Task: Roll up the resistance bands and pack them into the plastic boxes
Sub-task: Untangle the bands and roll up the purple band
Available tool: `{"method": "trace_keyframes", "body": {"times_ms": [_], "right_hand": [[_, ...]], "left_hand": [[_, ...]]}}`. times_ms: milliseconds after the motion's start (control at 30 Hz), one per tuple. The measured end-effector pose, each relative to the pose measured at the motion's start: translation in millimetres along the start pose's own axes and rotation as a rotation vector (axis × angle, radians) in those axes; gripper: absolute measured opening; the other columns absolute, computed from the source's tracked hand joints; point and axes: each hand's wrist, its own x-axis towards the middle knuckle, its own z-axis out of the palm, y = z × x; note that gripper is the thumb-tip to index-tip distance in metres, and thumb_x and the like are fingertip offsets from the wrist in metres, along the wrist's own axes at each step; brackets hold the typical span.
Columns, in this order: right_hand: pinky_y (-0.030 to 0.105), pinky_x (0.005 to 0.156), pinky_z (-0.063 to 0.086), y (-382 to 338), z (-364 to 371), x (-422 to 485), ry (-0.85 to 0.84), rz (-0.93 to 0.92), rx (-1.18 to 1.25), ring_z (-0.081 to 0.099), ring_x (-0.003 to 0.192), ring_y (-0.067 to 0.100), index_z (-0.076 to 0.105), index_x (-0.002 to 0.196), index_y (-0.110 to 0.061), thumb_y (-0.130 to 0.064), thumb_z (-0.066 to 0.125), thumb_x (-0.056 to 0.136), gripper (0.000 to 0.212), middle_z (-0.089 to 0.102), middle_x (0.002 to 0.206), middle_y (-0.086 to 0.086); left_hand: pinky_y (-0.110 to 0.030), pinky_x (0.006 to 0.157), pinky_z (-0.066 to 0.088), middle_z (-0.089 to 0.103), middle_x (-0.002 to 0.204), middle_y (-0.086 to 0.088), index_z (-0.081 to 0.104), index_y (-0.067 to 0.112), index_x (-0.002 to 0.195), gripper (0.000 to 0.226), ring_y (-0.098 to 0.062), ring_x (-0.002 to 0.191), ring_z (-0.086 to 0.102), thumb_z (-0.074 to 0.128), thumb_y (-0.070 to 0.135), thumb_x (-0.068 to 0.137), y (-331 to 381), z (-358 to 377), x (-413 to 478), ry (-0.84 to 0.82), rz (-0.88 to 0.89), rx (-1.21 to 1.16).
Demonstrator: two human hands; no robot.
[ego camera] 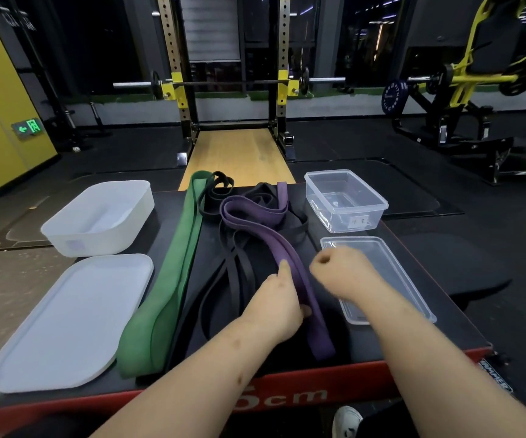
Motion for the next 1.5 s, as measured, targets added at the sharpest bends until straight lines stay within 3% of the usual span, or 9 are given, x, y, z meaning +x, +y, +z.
{"method": "trace_keyframes", "body": {"times_ms": [267, 433, 600, 733, 967, 1133, 1233, 1367, 1500], "right_hand": [[0.039, 0.088, 0.058, -39.6, -11.3, 122.3, -0.036, -0.137, 0.121, 0.069, 0.098, 0.029, 0.068, 0.119, -0.026, -0.023, 0.056, 0.094, 0.027, 0.071, 0.102, 0.004], [0.04, 0.106, 0.048, -66.0, 12.7, 184.4, -0.127, -0.183, -0.01, 0.057, 0.128, 0.033, 0.035, 0.158, -0.033, -0.038, 0.05, 0.101, 0.059, 0.053, 0.15, 0.01], [0.033, 0.069, 0.055, -87.1, 28.5, 226.3, -0.255, -0.108, -0.065, 0.068, 0.08, 0.024, 0.053, 0.143, -0.021, -0.051, 0.042, 0.106, 0.049, 0.073, 0.099, 0.009], [0.035, 0.075, 0.061, -84.6, 31.0, 236.7, -0.391, 0.11, 0.099, 0.075, 0.077, 0.022, 0.063, 0.112, -0.006, -0.063, 0.04, 0.103, 0.063, 0.079, 0.079, 0.011], [0.035, 0.072, 0.063, -76.7, 8.1, 272.5, 0.1, 0.07, 0.558, 0.074, 0.075, 0.021, 0.068, 0.118, -0.004, -0.045, 0.063, 0.086, 0.052, 0.075, 0.09, 0.007], [0.041, 0.094, 0.057, -64.5, -2.6, 277.6, -0.032, -0.066, 0.677, 0.062, 0.112, 0.021, 0.012, 0.163, -0.037, -0.028, 0.074, 0.086, 0.099, 0.05, 0.133, 0.0], [0.037, 0.088, 0.057, -55.2, 3.6, 276.2, -0.051, -0.065, 0.726, 0.063, 0.109, 0.02, 0.022, 0.16, -0.036, -0.028, 0.072, 0.086, 0.09, 0.057, 0.131, 0.003], [0.037, 0.066, 0.05, -50.7, 12.7, 253.2, -0.079, 0.011, 0.442, 0.059, 0.084, 0.027, 0.053, 0.134, -0.017, -0.038, 0.067, 0.062, 0.077, 0.061, 0.104, 0.011], [0.035, 0.081, 0.045, -52.8, 18.3, 195.3, 0.026, -0.064, -0.126, 0.058, 0.11, 0.036, 0.055, 0.135, -0.014, -0.033, 0.059, 0.091, 0.048, 0.054, 0.13, 0.016]], "left_hand": [[-0.047, 0.112, 0.035, 0.029, 0.155, -0.001, 0.048, 0.03, 0.146, 0.08, -0.03, 0.137, 0.033, 0.07, 0.068, 0.079, -17.8, -18.0, 26.0, -0.13, 0.106, 0.271], [-0.052, 0.114, 0.027, 0.021, 0.166, 0.002, 0.039, 0.029, 0.151, 0.084, -0.029, 0.144, 0.025, 0.066, 0.07, 0.082, -23.7, -15.9, 33.1, -0.149, 0.178, 0.293], [-0.052, 0.11, 0.029, 0.021, 0.167, 0.0, 0.037, 0.028, 0.15, 0.085, -0.03, 0.14, 0.027, 0.064, 0.072, 0.083, -27.0, -14.1, 40.7, -0.149, 0.199, 0.33], [-0.05, 0.109, 0.029, 0.027, 0.163, -0.001, 0.039, 0.028, 0.148, 0.083, -0.029, 0.137, 0.029, 0.065, 0.072, 0.081, -27.4, -13.4, 44.2, -0.149, 0.208, 0.317], [-0.051, 0.115, 0.023, 0.024, 0.165, 0.001, 0.038, 0.029, 0.149, 0.085, -0.026, 0.146, 0.021, 0.065, 0.072, 0.081, -30.4, -15.8, 45.0, -0.162, 0.229, 0.296], [-0.051, 0.119, 0.015, 0.017, 0.169, 0.001, 0.033, 0.029, 0.152, 0.086, -0.021, 0.155, 0.009, 0.065, 0.07, 0.083, -32.5, -15.1, 45.2, -0.172, 0.246, 0.252], [-0.047, 0.12, 0.012, 0.014, 0.17, 0.003, 0.033, 0.028, 0.153, 0.085, -0.016, 0.156, 0.005, 0.065, 0.068, 0.085, -33.4, -15.1, 44.5, -0.171, 0.258, 0.227], [-0.045, 0.122, 0.009, 0.01, 0.171, 0.003, 0.033, 0.027, 0.152, 0.084, -0.013, 0.157, 0.003, 0.065, 0.067, 0.085, -33.1, -14.7, 44.7, -0.176, 0.263, 0.236], [-0.047, 0.125, 0.006, 0.011, 0.171, 0.003, 0.035, 0.026, 0.151, 0.084, -0.014, 0.157, 0.005, 0.064, 0.069, 0.084, -36.2, -13.2, 44.7, -0.166, 0.268, 0.212]]}}
